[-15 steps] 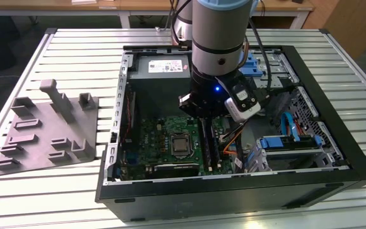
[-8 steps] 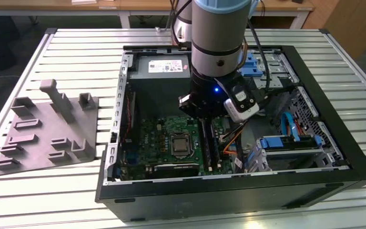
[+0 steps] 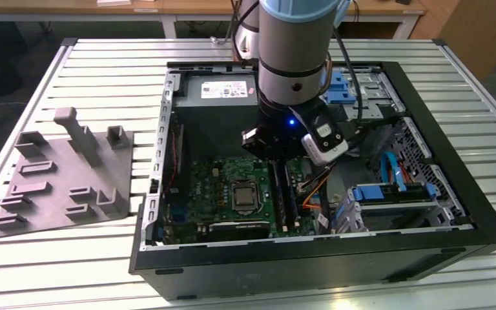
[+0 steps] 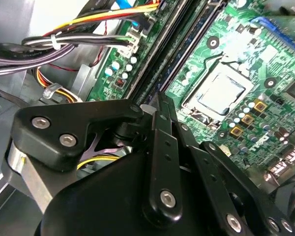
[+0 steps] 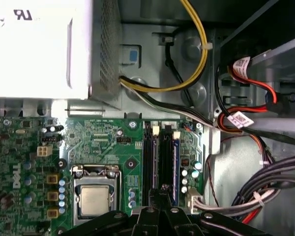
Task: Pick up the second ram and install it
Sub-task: 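Press down the second ram until it locks into place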
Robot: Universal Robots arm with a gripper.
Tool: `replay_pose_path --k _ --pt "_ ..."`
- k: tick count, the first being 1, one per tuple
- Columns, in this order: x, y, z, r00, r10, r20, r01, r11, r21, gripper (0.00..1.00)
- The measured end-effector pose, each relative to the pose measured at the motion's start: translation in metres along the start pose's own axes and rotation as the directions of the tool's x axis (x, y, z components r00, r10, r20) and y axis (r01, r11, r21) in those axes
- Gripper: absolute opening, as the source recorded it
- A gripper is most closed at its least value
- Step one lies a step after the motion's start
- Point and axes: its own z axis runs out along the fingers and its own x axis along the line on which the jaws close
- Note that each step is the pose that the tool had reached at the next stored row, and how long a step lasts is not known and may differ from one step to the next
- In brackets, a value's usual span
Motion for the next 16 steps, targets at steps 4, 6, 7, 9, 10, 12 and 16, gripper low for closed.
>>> replay_pose_path --k 4,6,7,9,10,12,16 --pt "0.0003 0.0102 0.0033 1.0 0.0 0.0 0.0 1.0 0.0 0.1" --pt "0.0004 0.0159 0.0056 1.0 0.0 0.0 0.0 1.0 -0.0001 0.1" --pt "0.0005 0.0179 0.007 1.0 0.0 0.0 0.0 1.0 -0.0004 0.1" --pt "0.0007 0.0206 0.0095 1.0 0.0 0.0 0.0 1.0 -0.0028 0.1" --pt "0.0008 0.0216 0.0111 1.0 0.0 0.0001 0.0 1.0 -0.0042 0.1" --pt "0.001 0.0231 0.0147 1.0 0.0 0.0 0.0 1.0 -0.0054 0.1" --pt "0.0013 0.0245 0.0201 1.0 0.0 0.0 0.0 1.0 -0.0059 0.1"
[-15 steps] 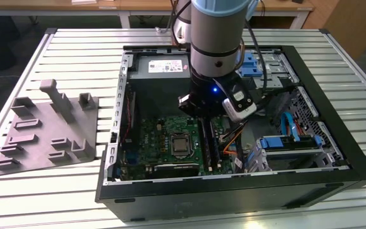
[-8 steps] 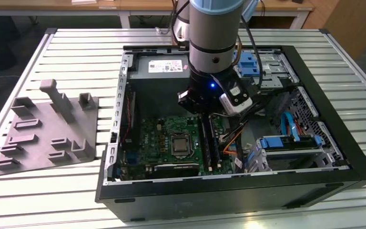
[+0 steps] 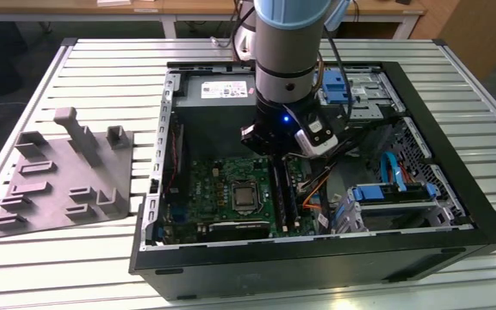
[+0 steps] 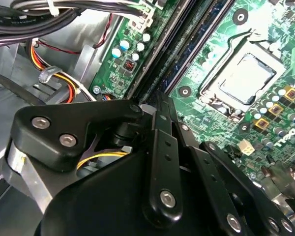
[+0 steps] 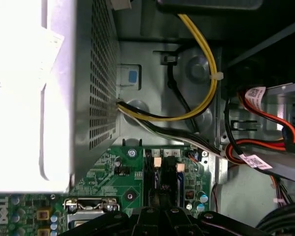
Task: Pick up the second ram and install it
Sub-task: 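Press down the second ram until it locks into place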
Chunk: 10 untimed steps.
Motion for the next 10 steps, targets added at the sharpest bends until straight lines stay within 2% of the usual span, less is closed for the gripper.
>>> replay_pose_path --k 7,10 --pt "0.0004 0.0028 0.0062 1.0 0.0 -0.0003 0.0 1.0 0.0007 0.1" --pt "0.0004 0.003 0.0058 1.0 0.0 0.0 0.0 1.0 0.0 0.1"
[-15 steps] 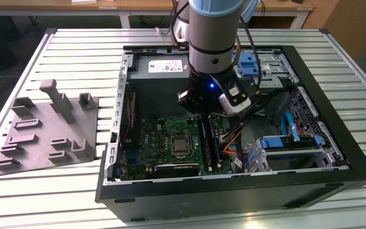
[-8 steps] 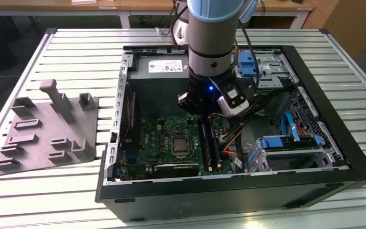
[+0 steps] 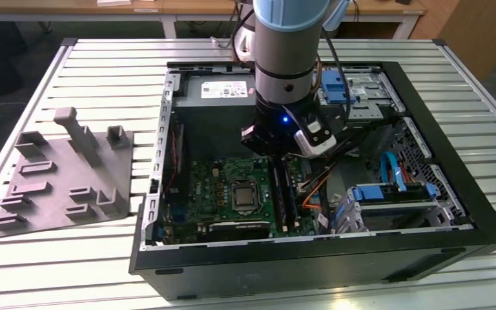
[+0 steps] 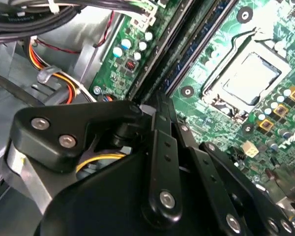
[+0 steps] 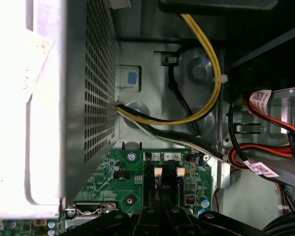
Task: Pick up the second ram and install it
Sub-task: 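Press down the second ram until it locks into place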
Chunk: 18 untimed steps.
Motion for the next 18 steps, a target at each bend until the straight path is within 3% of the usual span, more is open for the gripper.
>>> replay_pose_path --k 5,10,18 --pt "-0.0006 0.0 -0.0091 1.0 0.0 0.0008 0.0 1.0 -0.0008 0.1" --pt "-0.0006 -0.0024 -0.0097 1.0 -0.001 0.0007 0.001 1.0 -0.0011 0.1" --pt "-0.0005 -0.027 -0.0098 1.0 -0.001 0.0006 0.001 1.0 -0.0009 0.1"
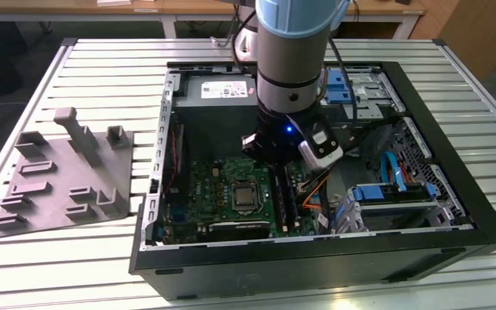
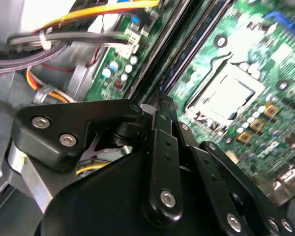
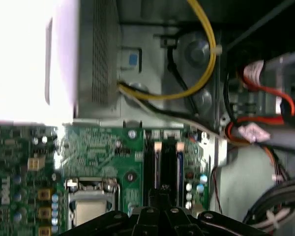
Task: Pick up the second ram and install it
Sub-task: 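Press down the second ram until it locks into place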
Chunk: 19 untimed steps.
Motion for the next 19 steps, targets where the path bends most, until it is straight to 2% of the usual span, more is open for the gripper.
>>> replay_pose_path --k 6,14,19 --pt "0.0 -0.0157 0.0 1.0 0.0 0.0 0.0 1.0 -0.0001 0.1" --pt "0.0 -0.0254 -0.0004 1.0 0.0 0.0 0.0 1.0 0.0 0.1" --pt "-0.0008 -0.0255 -0.0117 1.0 0.0 0.0003 0.0 1.0 0.0 0.1"
